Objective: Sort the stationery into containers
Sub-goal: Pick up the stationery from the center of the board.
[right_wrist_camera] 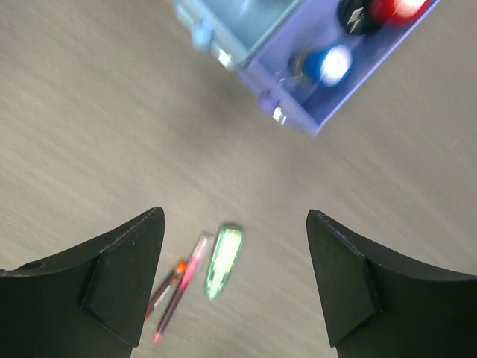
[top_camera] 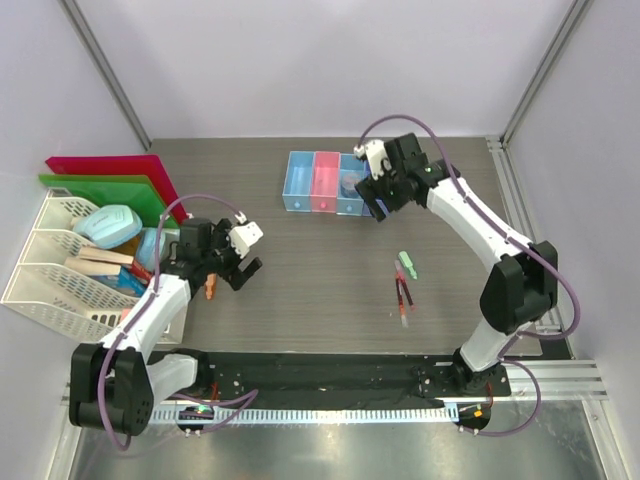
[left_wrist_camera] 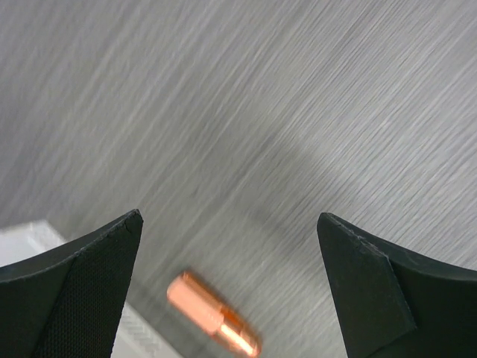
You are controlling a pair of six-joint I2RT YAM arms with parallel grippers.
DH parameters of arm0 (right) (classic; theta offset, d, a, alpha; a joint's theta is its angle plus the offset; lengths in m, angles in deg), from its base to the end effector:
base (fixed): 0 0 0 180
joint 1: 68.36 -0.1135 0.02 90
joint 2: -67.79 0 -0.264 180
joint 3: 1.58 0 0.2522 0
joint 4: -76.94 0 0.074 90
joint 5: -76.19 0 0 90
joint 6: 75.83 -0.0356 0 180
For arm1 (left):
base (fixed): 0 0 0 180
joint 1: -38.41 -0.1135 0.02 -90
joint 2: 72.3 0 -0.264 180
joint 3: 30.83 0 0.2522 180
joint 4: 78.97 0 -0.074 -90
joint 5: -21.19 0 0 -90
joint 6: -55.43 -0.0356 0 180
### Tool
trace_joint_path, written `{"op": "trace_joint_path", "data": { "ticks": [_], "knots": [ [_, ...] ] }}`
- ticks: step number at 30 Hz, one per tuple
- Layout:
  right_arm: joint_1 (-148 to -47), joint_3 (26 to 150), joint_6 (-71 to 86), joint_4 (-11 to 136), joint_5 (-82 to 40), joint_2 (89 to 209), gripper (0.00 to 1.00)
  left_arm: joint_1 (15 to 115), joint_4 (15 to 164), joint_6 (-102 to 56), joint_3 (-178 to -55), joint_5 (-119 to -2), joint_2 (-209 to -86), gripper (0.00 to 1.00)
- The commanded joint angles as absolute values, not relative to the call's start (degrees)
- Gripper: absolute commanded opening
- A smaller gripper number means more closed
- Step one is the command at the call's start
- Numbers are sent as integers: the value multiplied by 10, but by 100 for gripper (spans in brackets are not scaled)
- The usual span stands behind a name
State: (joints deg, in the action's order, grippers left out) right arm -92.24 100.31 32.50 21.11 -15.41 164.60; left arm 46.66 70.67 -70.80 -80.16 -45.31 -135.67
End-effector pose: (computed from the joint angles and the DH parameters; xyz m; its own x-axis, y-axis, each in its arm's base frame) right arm 0.3396 0.1514 0.3131 -0.5398 -0.5828 -0.6074 -0.6222 0.7623 -0.1785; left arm 0.2182 -0.0460 0.2137 -0.3141 0.5932 -0.7412 0.7428 0.6398 0.1972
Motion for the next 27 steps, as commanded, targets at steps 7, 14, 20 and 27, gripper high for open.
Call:
{"op": "trace_joint_path", "data": {
  "ticks": [7, 14, 20, 27],
  "knots": [
    [-921, 816, 341, 243, -143, 1521, 82, 442, 647, -638, -818, -665, -1364, 100],
    [-921, 780, 335, 243, -157, 1468, 81, 411, 641, -588, -823, -664, -1417, 100],
    [-921, 783, 335, 240, -158, 1441, 82, 409, 630, -587, -840, -649, -1466, 97],
    [-920, 801, 336, 227, -164, 1429, 82, 408, 605, -586, -884, -667, -1549, 75]
  ]
}}
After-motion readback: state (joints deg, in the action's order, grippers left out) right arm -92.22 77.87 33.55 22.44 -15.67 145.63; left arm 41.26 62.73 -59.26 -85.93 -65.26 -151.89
